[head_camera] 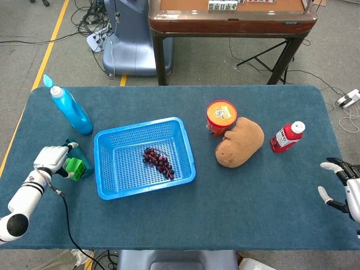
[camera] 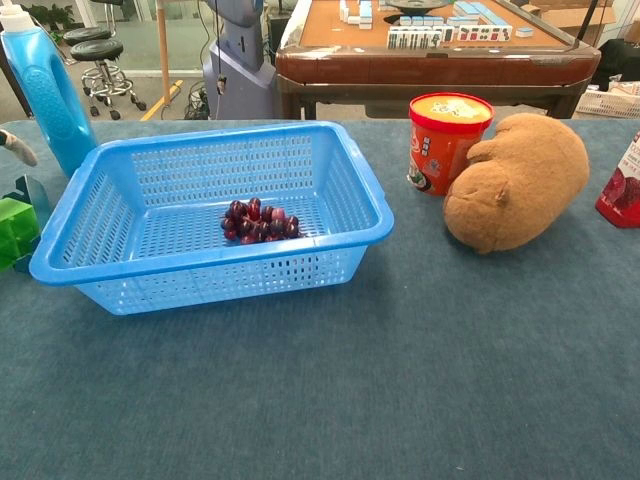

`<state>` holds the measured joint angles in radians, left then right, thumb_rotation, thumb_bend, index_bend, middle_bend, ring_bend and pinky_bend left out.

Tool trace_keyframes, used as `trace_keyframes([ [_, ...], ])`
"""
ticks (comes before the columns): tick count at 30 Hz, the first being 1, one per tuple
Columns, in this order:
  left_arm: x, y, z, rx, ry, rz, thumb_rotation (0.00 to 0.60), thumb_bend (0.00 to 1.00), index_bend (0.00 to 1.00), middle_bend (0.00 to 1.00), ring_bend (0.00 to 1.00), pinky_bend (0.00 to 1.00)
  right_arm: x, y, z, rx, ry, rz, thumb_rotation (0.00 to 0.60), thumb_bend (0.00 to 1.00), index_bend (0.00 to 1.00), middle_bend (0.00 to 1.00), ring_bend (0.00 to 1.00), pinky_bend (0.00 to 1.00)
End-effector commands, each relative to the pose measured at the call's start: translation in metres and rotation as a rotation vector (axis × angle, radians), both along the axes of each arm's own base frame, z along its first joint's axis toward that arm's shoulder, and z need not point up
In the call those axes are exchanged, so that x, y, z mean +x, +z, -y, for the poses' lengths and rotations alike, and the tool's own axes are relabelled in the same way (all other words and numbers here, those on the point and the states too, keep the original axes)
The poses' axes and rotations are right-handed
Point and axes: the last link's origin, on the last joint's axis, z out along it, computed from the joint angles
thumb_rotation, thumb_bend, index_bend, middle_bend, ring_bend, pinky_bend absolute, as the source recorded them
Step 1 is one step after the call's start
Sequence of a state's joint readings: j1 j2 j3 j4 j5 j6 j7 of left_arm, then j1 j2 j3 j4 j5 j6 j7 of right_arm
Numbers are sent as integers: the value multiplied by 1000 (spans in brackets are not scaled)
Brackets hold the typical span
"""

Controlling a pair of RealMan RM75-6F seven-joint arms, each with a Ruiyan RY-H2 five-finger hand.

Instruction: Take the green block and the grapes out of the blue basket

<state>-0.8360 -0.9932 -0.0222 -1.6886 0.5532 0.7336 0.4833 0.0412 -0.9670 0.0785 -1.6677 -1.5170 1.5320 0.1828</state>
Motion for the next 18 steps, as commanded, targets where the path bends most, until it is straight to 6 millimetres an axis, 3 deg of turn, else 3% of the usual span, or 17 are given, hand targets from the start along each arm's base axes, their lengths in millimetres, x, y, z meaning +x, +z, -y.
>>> trace_keyframes([
  [1, 10, 4, 1, 26, -36, 0, 600, 241, 0, 848, 778, 878, -1, 1, -1, -3, -3, -1, 600, 275, 287, 215, 227, 297],
  [9, 54, 9, 8, 181, -304, 67, 600, 241, 0, 813, 750, 877, 1, -1, -1, 3, 3, -2, 600, 275, 286, 215, 227, 298],
  [18, 101, -24, -1, 16, -496, 157, 600, 241, 130, 811, 747, 877, 2, -1, -2, 5, 11, -1, 600, 275, 286, 215, 227, 298],
])
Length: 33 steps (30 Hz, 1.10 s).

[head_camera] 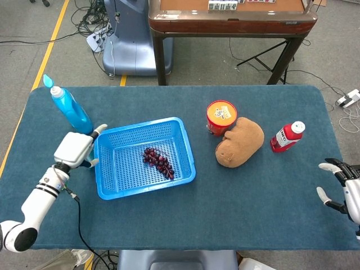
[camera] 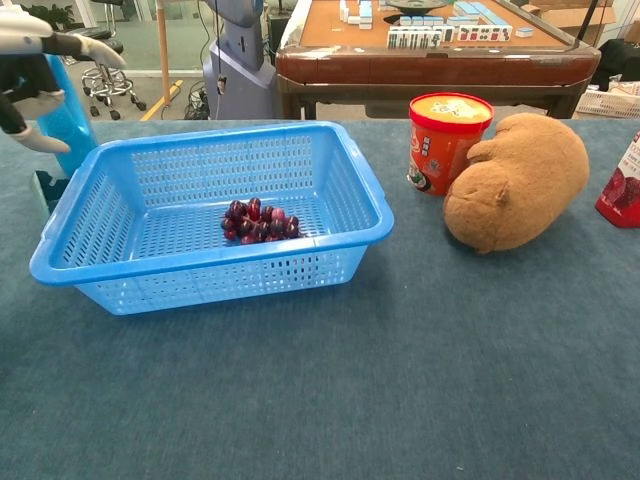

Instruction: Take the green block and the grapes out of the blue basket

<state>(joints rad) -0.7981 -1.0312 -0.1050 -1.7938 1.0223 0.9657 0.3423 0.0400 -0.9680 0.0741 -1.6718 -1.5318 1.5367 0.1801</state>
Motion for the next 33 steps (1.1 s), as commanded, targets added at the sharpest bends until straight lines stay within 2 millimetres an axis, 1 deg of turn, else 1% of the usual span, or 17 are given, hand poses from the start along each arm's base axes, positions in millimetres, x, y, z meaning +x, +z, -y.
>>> trace_keyframes([
  [1, 20, -19, -8, -81, -68, 6, 600, 241, 134, 811, 747, 877, 0, 1, -1, -3, -2, -2, 600, 275, 287, 215, 227, 298],
  [7, 44, -51, -22, -185, -122, -50, 600, 241, 152, 804, 737, 877, 1, 1, -2, -5, 2, 2, 600, 275, 287, 215, 227, 298],
  [10, 53, -67, -29, -208, -147, -95, 600, 241, 154, 744, 683, 872, 2, 2, -2, -4, 2, 1, 600, 275, 287, 215, 228, 298],
  [12, 57, -75, -32, -217, -159, -113, 600, 241, 157, 677, 616, 863, 2, 2, -2, -5, 1, -1, 600, 275, 287, 215, 227, 298],
  [13, 60, -81, -34, -225, -163, -123, 600, 241, 157, 659, 600, 861, 2, 3, -3, -6, 1, -2, 600, 275, 287, 215, 227, 298],
  [15, 63, -89, -37, -236, -174, -147, 600, 241, 157, 624, 571, 852, 2, 4, -3, -7, -1, -3, 600, 275, 287, 215, 227, 298],
  [21, 69, -111, -41, -258, -212, -253, 600, 241, 141, 622, 567, 831, 0, 3, -2, -4, -7, -3, 600, 275, 286, 215, 227, 298],
  [24, 69, -120, -42, -268, -210, -293, 600, 241, 136, 601, 543, 809, 0, 3, -2, -1, -9, -3, 600, 275, 286, 215, 227, 298],
  [28, 72, -129, -42, -270, -207, -329, 600, 241, 134, 484, 440, 736, -1, 3, -1, -3, -9, -4, 600, 275, 287, 215, 227, 298],
  [30, 74, -131, -40, -263, -214, -334, 600, 241, 135, 401, 363, 701, -1, 4, -1, -2, -12, -6, 600, 275, 287, 215, 227, 298],
  [33, 77, -133, -38, -242, -229, -333, 600, 241, 136, 299, 295, 666, -2, 3, -1, -1, -16, -6, 600, 275, 287, 215, 228, 298],
])
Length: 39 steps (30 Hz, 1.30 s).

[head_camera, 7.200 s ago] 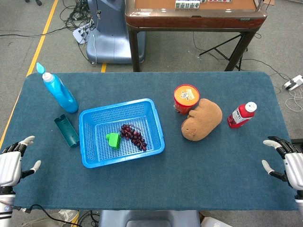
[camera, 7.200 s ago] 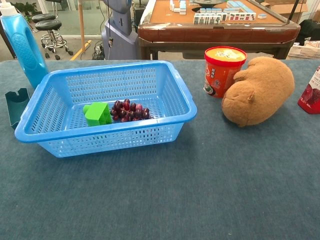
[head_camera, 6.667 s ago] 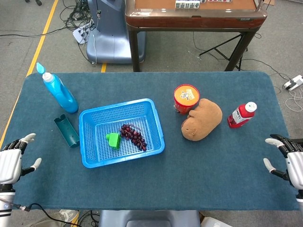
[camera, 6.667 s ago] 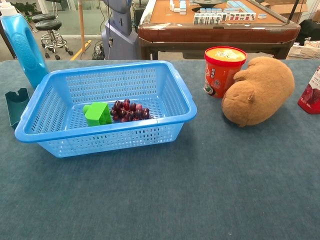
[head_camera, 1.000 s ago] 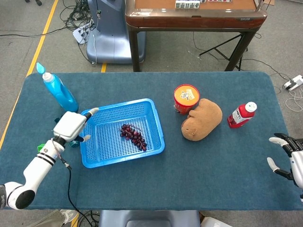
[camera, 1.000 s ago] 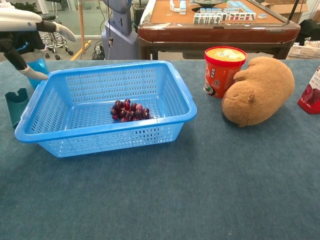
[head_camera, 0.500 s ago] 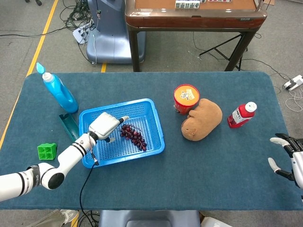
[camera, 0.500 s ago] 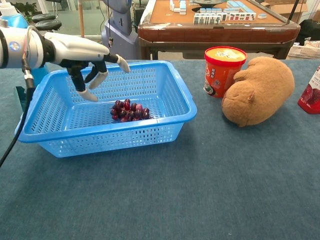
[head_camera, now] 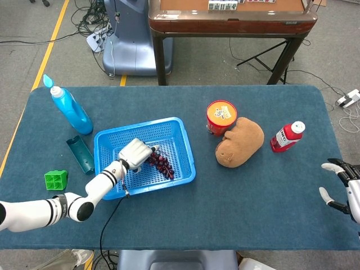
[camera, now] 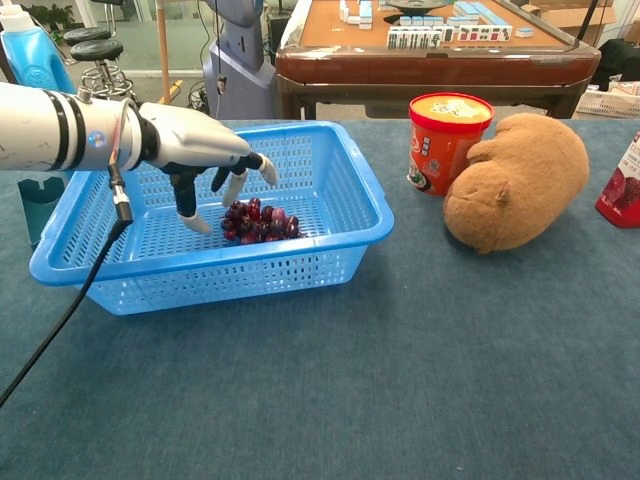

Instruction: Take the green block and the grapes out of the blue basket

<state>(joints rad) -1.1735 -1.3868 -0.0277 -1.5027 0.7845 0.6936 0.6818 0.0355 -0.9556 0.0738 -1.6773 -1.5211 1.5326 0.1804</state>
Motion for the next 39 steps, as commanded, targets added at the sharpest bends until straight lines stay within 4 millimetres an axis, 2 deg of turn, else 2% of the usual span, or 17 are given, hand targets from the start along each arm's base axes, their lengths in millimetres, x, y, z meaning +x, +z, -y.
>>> trace_keyframes([
  [1, 4, -4, 3, 13, -20, 4, 600, 241, 138, 277, 284, 661, 0, 0, 0, 1, -1, 0, 600, 275, 286, 215, 228, 298],
  [3, 6, -5, 3, 16, -26, 6, 600, 241, 148, 207, 252, 643, 0, 0, 0, 2, -1, 0, 600, 275, 286, 214, 227, 298],
  [9, 9, -12, 6, 8, -45, 15, 600, 241, 172, 132, 230, 617, -2, 1, -1, -1, -7, 0, 600, 275, 287, 214, 229, 298],
  [19, 8, -32, 6, -17, -74, -18, 600, 241, 266, 125, 228, 611, -4, 3, -2, -5, -10, 1, 600, 275, 286, 215, 230, 298],
  [22, 7, -36, 5, -12, -78, -26, 600, 241, 295, 158, 234, 611, -5, 3, -2, -6, -10, 2, 600, 275, 287, 215, 230, 298],
  [29, 2, -40, 3, -5, -61, -17, 600, 241, 422, 289, 317, 611, -5, 4, -2, -8, -6, -1, 600, 275, 287, 215, 231, 298],
  [35, -4, -44, 1, -6, -44, -22, 600, 241, 435, 301, 329, 611, -5, 5, -4, -10, -12, 0, 600, 275, 287, 215, 240, 298],
  [39, -6, -46, 2, -7, -33, -6, 600, 241, 470, 377, 396, 611, -6, 4, -4, -10, -14, 1, 600, 275, 287, 215, 240, 298],
])
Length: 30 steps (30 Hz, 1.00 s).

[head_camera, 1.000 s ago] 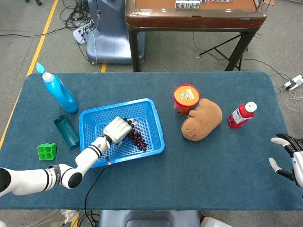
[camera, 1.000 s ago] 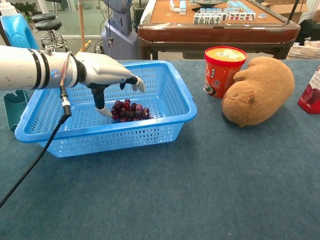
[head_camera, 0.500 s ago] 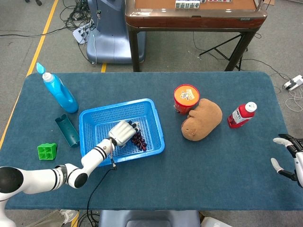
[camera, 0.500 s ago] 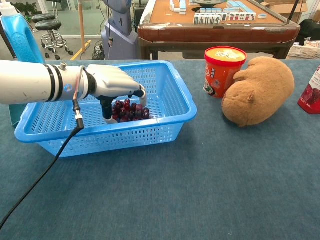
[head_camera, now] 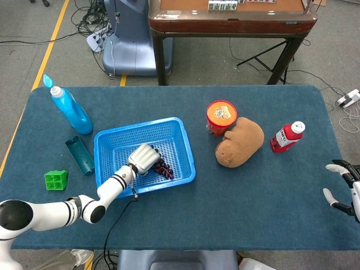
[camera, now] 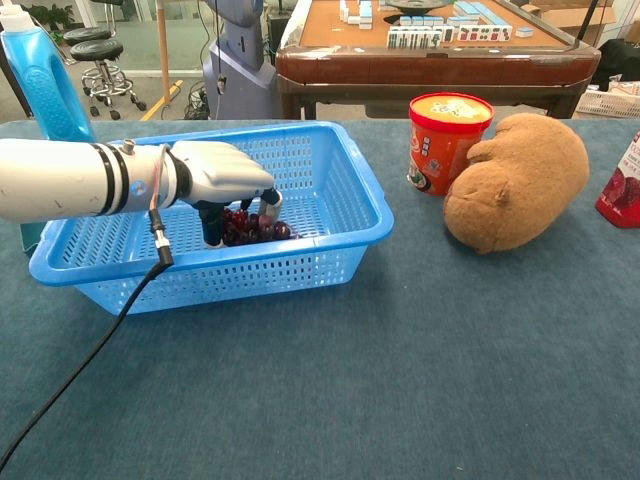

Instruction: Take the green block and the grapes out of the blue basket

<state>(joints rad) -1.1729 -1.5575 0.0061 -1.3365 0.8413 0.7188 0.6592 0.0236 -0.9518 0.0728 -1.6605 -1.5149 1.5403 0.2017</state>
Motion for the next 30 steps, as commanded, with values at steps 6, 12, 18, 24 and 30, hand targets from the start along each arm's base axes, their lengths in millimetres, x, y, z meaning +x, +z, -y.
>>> trace_keyframes([
  [6, -4, -3, 1, -6, 36, 54, 600, 241, 579, 583, 554, 633, 0, 0, 0, 4, -1, -3, 600, 275, 286, 215, 240, 298],
  [12, -2, 2, -1, -2, 59, 106, 600, 241, 662, 722, 648, 655, 0, 0, 0, 0, -2, -2, 600, 275, 287, 215, 240, 298],
  [18, -4, 21, -5, 35, 84, 189, 600, 241, 697, 770, 679, 682, -1, 1, 0, -2, -1, 1, 600, 275, 287, 215, 240, 298],
  [24, -15, 55, -10, 99, 127, 260, 600, 241, 711, 787, 690, 699, -1, 1, 1, -1, 5, 3, 600, 275, 287, 214, 240, 298],
  [30, -31, 103, -12, 192, 184, 355, 600, 241, 710, 788, 691, 704, -2, 1, 3, 2, 11, 6, 600, 275, 287, 215, 240, 298],
])
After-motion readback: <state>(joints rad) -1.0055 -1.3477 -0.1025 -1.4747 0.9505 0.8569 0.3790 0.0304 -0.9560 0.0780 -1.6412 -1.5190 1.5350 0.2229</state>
